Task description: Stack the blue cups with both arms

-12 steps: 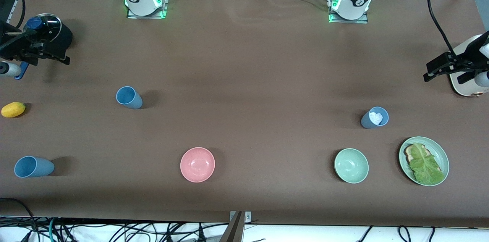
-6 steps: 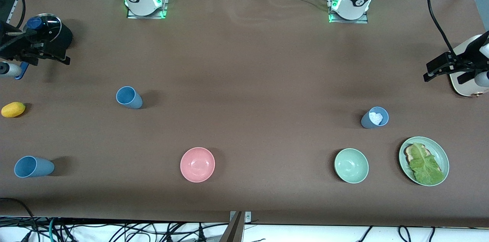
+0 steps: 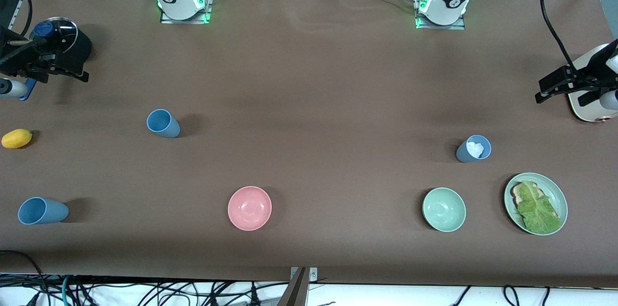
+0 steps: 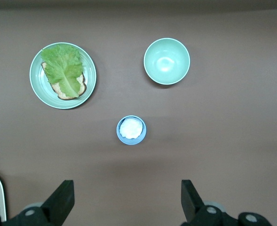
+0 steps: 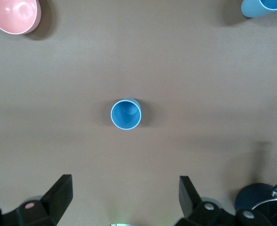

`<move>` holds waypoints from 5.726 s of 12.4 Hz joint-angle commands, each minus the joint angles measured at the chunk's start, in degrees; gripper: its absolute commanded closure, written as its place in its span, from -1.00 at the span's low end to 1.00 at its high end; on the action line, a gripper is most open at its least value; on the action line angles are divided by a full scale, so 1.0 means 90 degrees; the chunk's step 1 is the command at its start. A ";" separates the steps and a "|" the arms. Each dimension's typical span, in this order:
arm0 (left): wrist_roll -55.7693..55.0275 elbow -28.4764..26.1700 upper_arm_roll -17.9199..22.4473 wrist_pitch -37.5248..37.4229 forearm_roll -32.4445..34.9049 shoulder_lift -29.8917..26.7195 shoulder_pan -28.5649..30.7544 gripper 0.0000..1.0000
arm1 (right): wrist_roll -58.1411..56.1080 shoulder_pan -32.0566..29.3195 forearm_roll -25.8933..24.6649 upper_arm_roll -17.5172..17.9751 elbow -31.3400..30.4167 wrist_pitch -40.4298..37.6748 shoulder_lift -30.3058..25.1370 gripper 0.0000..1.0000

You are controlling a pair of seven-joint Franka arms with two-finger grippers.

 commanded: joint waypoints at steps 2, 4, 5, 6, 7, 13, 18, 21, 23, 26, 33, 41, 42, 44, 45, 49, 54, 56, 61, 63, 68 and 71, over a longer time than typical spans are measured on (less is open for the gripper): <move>-0.0054 0.0249 -0.0013 -0.0156 0.0096 0.0111 0.0022 -1.00 | 0.0005 -0.0026 0.0053 -0.0003 -0.0030 0.0031 -0.0041 -1.00; -0.0064 0.0240 -0.0013 -0.0156 0.0096 0.0121 0.0022 -1.00 | 0.0005 -0.0026 0.0053 0.0007 -0.0030 0.0031 -0.0041 -1.00; -0.0064 0.0240 -0.0013 -0.0166 0.0087 0.0121 0.0022 -1.00 | 0.0005 -0.0026 0.0053 -0.0003 -0.0030 0.0031 -0.0041 -1.00; -0.0064 0.0240 -0.0013 -0.0156 0.0087 0.0121 0.0022 -1.00 | 0.0005 -0.0026 0.0053 0.0007 -0.0030 0.0031 -0.0041 -1.00; -0.0054 0.0240 -0.0013 -0.0156 0.0087 0.0121 0.0012 -1.00 | 0.0005 -0.0016 0.0053 -0.0003 -0.0030 0.0031 -0.0041 -1.00; -0.0054 0.0240 -0.0003 -0.0127 0.0096 0.0237 0.0139 -1.00 | 0.0005 -0.0016 0.0053 -0.0003 -0.0030 0.0031 -0.0041 -1.00; -0.0064 0.0249 0.0007 0.0194 -0.0010 0.1427 0.0488 -1.00 | 0.0005 -0.0035 0.0062 -0.0003 -0.0030 0.0031 -0.0041 -1.00; 0.0063 0.0172 -0.0003 0.0389 0.0018 0.1974 0.0792 -1.00 | -0.0005 -0.0036 0.0053 -0.0003 -0.0030 0.0030 -0.0012 -1.00; 0.0170 -0.0129 -0.0032 0.1178 0.0038 0.2326 0.0735 -1.00 | -0.0034 -0.0045 0.0082 -0.0003 -0.0021 0.0002 0.0066 -1.00; 0.0180 -0.0959 -0.0042 0.2361 0.0048 0.2426 0.0608 -1.00 | -0.0063 -0.0055 0.0082 -0.0003 -0.0001 -0.0067 0.0339 -1.00; 0.0180 -0.1166 -0.0169 0.2686 0.0028 0.2855 0.0510 -1.00 | -0.0044 -0.0094 -0.0084 -0.0013 -0.0001 0.0001 0.0906 -1.00; 0.0092 -0.1196 -0.0169 0.2628 0.0018 0.2943 0.0452 1.00 | -0.0044 -0.0045 -0.0133 0.0114 -0.2721 0.2466 0.0273 -1.00; 0.0083 -0.1148 -0.0179 0.2608 -0.0001 0.2972 0.0442 1.00 | -0.0044 -0.0045 -0.0123 0.0114 -0.3093 0.2955 0.0262 -1.00; -0.0188 -0.1079 -0.0440 0.2588 -0.0224 0.2943 0.0422 1.00 | -0.0044 -0.0045 -0.0123 0.0124 -0.3699 0.3864 0.0310 -1.00; -0.0500 -0.0972 -0.0549 0.2569 -0.0361 0.2934 0.0384 1.00 | -0.0044 -0.0036 -0.0123 0.0134 -0.3944 0.4284 0.0369 -1.00; -0.2675 -0.0874 -0.1845 0.2520 -0.0343 0.2875 0.0208 1.00 | -0.0053 -0.0036 -0.0123 0.0153 -0.4308 0.4903 0.0506 -1.00; -0.5060 -0.0337 -0.2151 0.2840 -0.0343 0.3225 -0.1381 1.00 | -0.0366 -0.0075 -0.0094 0.0105 -0.4240 0.5343 0.0935 -0.98; -0.5803 -0.0336 -0.2113 0.3494 -0.0275 0.3430 -0.1948 1.00 | -0.0366 -0.0075 -0.0094 0.0105 -0.4220 0.5479 0.0994 -0.88; -0.6177 -0.0317 -0.2093 0.3545 0.0164 0.3636 -0.2263 1.00 | -0.0356 -0.0075 -0.0035 0.0105 -0.4229 0.5470 0.1043 0.08; -0.6138 -0.0317 -0.2083 0.3536 0.0165 0.3666 -0.2234 0.11 | -0.0346 -0.0075 -0.0026 0.0114 -0.4230 0.5451 0.1043 0.47; -0.5605 0.0100 -0.1702 0.2515 0.0184 0.3139 -0.1884 -1.00 | -0.0317 -0.0065 0.0091 0.0134 -0.3987 0.5170 0.1014 1.00; -0.4276 0.1068 -0.1712 0.0843 0.0145 0.3139 -0.0919 -1.00 | -0.0220 0.0110 0.0111 0.0153 -0.2526 0.3503 0.1159 1.00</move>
